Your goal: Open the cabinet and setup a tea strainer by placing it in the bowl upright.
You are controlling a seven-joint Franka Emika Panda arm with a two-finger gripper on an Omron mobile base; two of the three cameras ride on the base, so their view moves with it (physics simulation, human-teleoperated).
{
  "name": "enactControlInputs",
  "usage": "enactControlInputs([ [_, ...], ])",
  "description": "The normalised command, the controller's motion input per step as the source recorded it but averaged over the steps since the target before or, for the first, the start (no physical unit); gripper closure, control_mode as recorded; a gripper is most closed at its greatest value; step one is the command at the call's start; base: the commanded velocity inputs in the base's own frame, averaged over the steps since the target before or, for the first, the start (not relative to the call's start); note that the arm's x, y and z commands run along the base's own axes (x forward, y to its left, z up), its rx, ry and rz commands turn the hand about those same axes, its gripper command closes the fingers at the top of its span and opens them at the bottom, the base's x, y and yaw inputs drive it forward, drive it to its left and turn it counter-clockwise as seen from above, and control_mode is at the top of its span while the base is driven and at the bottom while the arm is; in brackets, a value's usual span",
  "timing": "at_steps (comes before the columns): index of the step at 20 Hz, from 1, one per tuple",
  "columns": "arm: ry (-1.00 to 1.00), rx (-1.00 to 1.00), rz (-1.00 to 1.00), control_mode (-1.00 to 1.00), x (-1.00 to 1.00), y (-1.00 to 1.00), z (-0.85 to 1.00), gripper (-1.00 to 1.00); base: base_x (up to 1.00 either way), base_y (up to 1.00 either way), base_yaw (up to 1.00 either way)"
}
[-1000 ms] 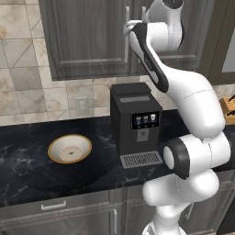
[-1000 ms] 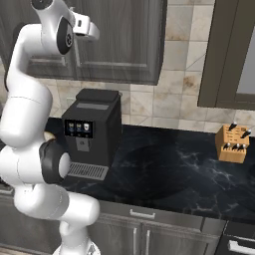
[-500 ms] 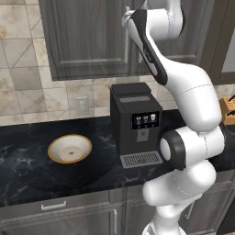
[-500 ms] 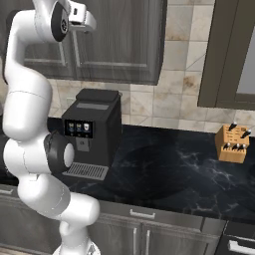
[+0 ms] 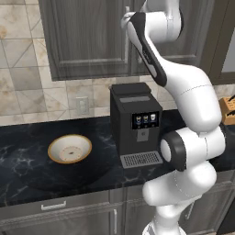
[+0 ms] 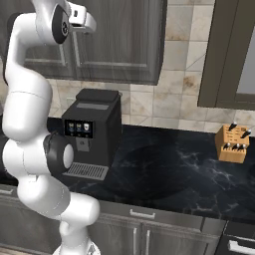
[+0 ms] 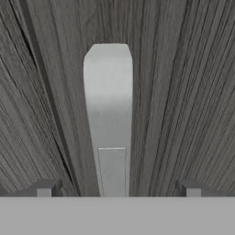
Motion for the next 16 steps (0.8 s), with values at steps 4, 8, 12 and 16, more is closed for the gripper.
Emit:
enactControlInputs([
  [4,-0.06,0.00,0.01,-1.00,0.18,0.00,-0.11,1.00,0.00,0.00,0.00],
  [8,-0.11,0.00,0.01,-1.00,0.14,0.00,-0.09,1.00,0.00,0.00,0.00],
  [12,-0.18,0.00,0.02,-1.00,0.15,0.00,-0.07,1.00,0.00,0.00,0.00],
  [16,-0.11,0.00,0.02,-1.00,0.26,-0.01,-0.24,1.00,0.00,0.00,0.00],
])
